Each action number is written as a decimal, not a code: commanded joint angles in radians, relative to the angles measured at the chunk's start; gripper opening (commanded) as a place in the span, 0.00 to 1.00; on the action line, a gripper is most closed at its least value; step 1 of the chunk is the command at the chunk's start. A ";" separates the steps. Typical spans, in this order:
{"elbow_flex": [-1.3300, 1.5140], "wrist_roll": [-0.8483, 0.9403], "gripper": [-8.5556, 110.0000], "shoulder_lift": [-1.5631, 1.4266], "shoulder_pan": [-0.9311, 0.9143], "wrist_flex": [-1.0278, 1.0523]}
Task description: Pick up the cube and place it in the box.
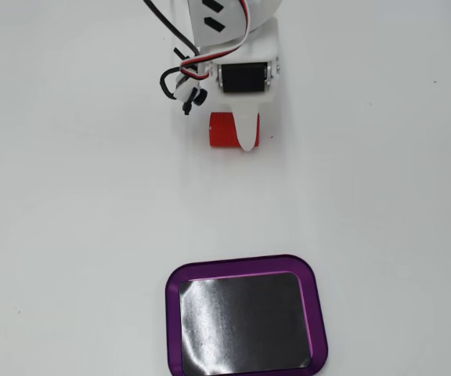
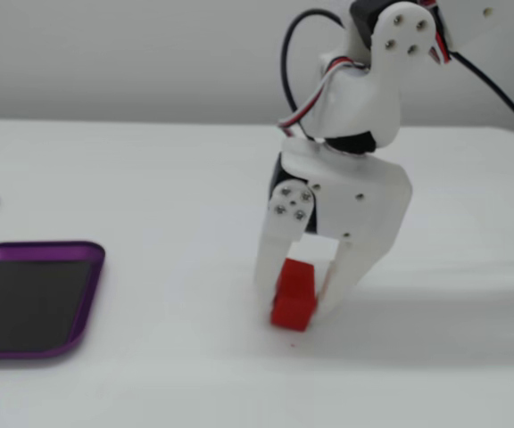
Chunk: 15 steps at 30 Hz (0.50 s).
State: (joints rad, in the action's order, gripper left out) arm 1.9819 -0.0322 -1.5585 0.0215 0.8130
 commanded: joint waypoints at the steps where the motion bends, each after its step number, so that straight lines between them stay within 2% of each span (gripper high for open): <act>1: -0.009 0.000 0.07 -0.009 0.008 0.002; 7: -0.023 0.000 0.07 -0.075 0.011 0.003; 15: -0.025 0.002 0.07 -0.414 0.017 -0.043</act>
State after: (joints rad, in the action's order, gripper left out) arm 1.9758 -0.0368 -1.8147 0.0460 0.8038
